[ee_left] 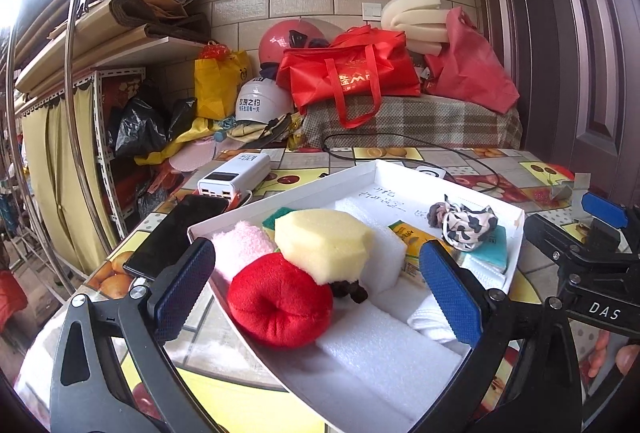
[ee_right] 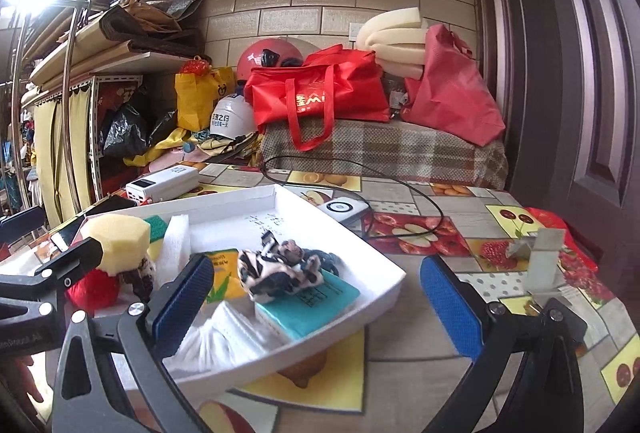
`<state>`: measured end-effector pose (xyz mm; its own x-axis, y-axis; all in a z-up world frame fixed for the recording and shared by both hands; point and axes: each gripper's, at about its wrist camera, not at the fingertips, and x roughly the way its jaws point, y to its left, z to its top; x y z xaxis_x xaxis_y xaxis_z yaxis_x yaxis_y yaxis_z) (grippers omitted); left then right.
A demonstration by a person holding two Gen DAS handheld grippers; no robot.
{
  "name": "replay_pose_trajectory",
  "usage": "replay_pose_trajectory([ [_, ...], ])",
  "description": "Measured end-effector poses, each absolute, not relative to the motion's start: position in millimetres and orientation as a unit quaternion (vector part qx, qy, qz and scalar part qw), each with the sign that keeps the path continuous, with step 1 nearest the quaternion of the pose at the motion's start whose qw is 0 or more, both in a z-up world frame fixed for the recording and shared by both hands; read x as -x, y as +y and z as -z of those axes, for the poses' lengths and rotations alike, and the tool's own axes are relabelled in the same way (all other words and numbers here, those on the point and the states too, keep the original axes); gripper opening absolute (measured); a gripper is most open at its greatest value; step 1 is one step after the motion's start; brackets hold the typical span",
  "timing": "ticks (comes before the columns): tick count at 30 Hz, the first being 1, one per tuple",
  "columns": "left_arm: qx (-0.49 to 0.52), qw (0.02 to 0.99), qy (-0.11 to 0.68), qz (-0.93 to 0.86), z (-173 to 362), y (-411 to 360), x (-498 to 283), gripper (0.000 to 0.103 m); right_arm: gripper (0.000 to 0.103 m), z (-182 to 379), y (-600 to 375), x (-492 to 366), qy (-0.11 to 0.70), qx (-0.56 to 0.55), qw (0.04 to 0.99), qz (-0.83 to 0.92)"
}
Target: Organize soft objects
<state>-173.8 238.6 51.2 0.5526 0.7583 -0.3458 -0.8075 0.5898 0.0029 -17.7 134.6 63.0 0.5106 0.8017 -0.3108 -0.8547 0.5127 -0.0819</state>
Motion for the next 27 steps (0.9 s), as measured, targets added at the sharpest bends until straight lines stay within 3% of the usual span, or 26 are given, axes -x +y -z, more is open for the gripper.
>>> replay_pose_trajectory([
  [13, 0.087, 0.889, 0.174, -0.414, -49, 183, 175, 0.103, 0.103, -61, 43, 35, 0.115, 0.113, 0.85, -0.502],
  [22, 0.085, 0.898, 0.174, -0.395, -50, 145, 177, 0.103, 0.103, -64, -19, 25, 0.155, 0.05, 0.863, -0.479],
  [27, 0.084, 0.908, 0.171, -0.373, -54, 120, 182, 0.103, 0.103, -76, -70, 36, 0.103, -0.018, 0.885, -0.453],
])
